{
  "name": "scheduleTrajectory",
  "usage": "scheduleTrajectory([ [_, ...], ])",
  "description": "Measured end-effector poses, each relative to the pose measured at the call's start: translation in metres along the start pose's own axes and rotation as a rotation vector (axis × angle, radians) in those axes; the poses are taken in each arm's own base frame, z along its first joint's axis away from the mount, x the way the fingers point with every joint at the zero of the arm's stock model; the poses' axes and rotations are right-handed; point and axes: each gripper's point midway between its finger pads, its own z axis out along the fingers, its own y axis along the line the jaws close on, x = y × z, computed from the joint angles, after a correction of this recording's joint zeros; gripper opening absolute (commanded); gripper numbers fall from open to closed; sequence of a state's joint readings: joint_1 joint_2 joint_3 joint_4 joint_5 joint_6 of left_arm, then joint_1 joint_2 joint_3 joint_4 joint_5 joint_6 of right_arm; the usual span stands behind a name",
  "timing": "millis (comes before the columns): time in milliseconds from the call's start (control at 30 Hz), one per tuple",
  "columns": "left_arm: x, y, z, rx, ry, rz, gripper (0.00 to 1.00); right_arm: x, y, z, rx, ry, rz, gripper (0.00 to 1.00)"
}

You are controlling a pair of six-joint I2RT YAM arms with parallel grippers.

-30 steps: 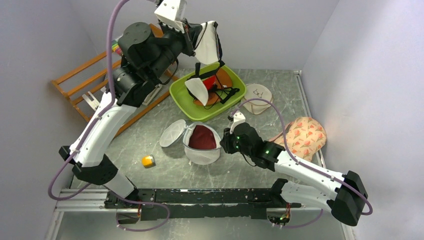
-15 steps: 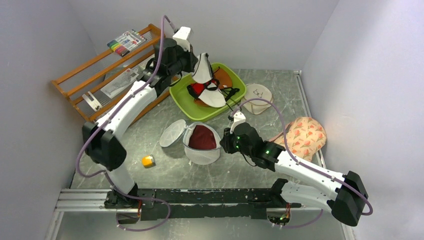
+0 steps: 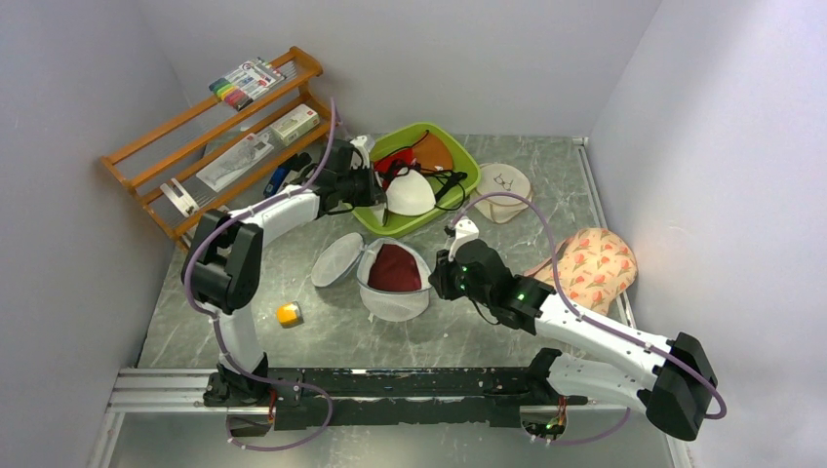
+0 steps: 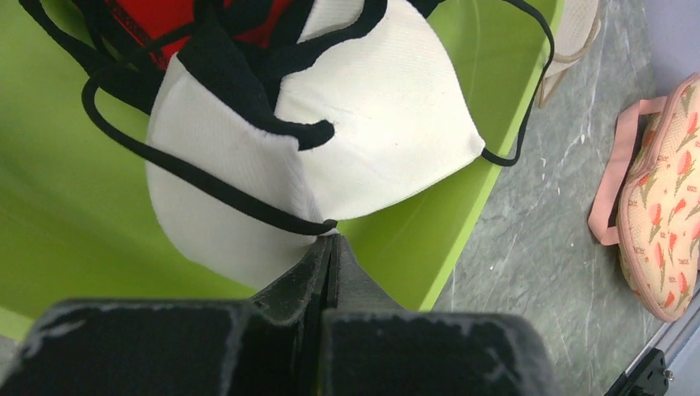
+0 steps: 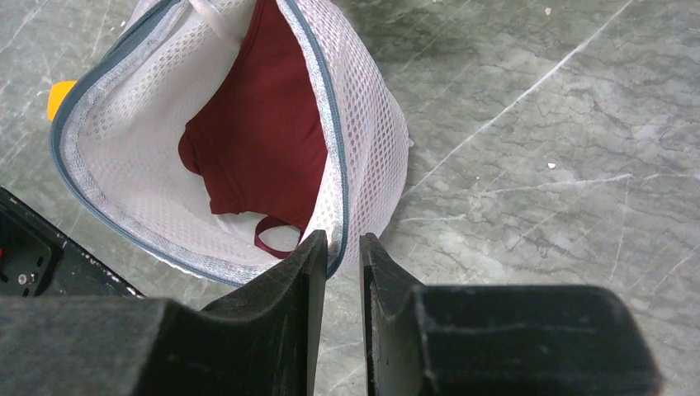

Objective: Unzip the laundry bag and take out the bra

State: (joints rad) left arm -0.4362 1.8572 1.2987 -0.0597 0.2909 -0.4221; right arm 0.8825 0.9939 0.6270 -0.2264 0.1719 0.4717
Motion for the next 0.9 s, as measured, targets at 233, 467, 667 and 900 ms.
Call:
scheduleTrajectory([
  [233, 0.005, 0.002, -0.005, -0.018, 0.016, -0.012, 0.45, 0.000, 0.000, 0.001, -0.001, -0.001, 0.000, 0.21],
  [467, 0.017, -0.013, -0.067, -0.004, -0.028, -0.017, 0.58, -0.002, 0.001, 0.000, -0.002, -0.006, 0.001, 0.21],
  [667, -0.007, -0.053, -0.148, 0.088, -0.190, 0.052, 0.63, 0.006, -0.003, 0.001, 0.004, -0.006, 0.018, 0.21],
  [900, 0.031, -0.078, -0.194, 0.233, -0.201, 0.029, 0.60, 0.028, -0.023, -0.005, 0.071, -0.013, 0.102, 0.21],
])
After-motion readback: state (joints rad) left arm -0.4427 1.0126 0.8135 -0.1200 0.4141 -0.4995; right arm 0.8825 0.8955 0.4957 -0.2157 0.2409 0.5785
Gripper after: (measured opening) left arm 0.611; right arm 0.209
